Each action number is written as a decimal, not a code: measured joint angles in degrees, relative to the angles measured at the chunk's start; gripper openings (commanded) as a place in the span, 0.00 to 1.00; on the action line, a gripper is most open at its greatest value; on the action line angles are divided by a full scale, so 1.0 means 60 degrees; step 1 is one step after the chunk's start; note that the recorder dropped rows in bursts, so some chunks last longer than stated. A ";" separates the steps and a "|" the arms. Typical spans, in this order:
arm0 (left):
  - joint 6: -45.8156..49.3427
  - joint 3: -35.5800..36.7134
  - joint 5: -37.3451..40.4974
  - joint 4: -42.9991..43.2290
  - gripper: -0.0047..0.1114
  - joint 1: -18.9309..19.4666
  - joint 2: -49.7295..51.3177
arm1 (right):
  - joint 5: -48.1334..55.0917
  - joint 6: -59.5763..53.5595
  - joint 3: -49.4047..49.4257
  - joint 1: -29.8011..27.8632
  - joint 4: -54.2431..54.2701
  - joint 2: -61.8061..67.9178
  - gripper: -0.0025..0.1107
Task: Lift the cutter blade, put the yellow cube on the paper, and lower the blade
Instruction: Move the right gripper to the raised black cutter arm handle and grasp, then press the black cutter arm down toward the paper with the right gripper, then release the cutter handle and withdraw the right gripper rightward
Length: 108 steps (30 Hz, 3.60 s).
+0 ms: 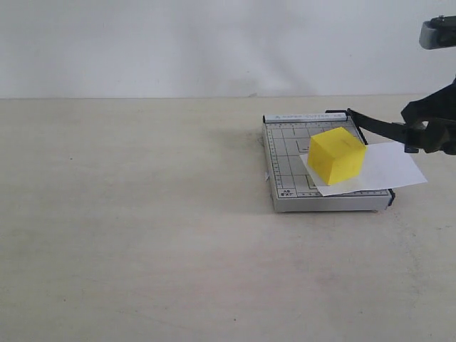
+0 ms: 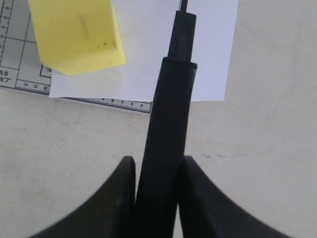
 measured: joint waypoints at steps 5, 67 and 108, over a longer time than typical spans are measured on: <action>0.0000 0.0000 0.0000 0.0000 0.08 0.0000 0.0000 | 0.0080 0.0020 -0.0023 0.0000 0.0041 0.0120 0.20; 0.0000 0.0000 0.0000 0.0000 0.08 0.0000 0.0000 | -0.5302 -0.1131 0.4619 0.0026 0.2245 0.1382 0.61; 0.0006 0.0000 0.0000 0.0000 0.08 0.0000 0.0000 | -0.4728 -0.5385 0.5030 0.0026 0.6491 -0.5909 0.02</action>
